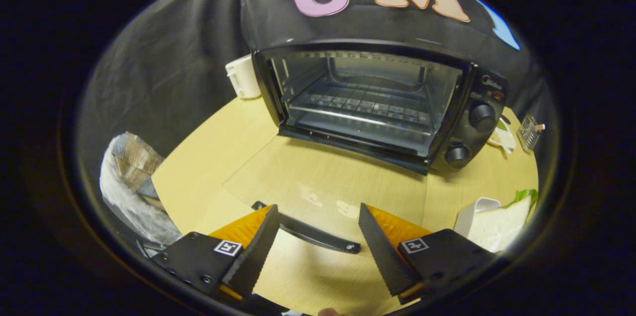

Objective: Open the toaster oven, put the food inside, and close the toaster oven door.

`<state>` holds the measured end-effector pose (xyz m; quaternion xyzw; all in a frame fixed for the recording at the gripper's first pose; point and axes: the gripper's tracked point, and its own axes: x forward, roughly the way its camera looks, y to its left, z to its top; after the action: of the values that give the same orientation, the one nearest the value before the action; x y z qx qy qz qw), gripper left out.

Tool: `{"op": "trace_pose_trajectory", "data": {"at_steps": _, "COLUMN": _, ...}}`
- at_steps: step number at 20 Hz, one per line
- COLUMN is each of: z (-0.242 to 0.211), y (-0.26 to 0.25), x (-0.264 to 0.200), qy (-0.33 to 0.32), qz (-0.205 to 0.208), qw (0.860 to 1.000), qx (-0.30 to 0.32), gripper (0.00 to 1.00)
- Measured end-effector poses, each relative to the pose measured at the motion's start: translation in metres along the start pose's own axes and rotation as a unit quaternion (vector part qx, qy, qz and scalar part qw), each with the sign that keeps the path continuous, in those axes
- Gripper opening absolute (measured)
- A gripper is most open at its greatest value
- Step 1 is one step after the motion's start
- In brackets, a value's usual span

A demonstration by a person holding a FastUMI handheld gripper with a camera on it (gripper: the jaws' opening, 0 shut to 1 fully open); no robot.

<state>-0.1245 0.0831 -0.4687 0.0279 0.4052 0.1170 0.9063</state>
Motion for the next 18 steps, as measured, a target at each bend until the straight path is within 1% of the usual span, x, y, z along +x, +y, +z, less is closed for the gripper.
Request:
{"op": "trace_pose_trajectory", "data": {"at_steps": 6, "z": 0.056, "y": -0.054, "x": -0.030, "qy": -0.068, "qz": -0.043, "qw": 0.996, "qx": 0.044, "gripper": 1.00}}
{"op": "trace_pose_trajectory", "data": {"at_steps": 11, "z": 0.091, "y": -0.124, "x": -0.068, "qy": -0.121, "qz": -0.102, "qw": 0.984, "qx": 0.085, "gripper": 1.00}}
{"op": "trace_pose_trajectory", "data": {"at_steps": 14, "z": 0.093, "y": -0.171, "x": -0.088, "qy": -0.137, "qz": -0.144, "qw": 0.974, "qx": 0.106, "gripper": 1.00}}
{"op": "trace_pose_trajectory", "data": {"at_steps": 18, "z": 0.080, "y": -0.225, "x": -0.110, "qy": -0.141, "qz": -0.193, "qw": 0.963, "qx": 0.122, "gripper": 1.00}}
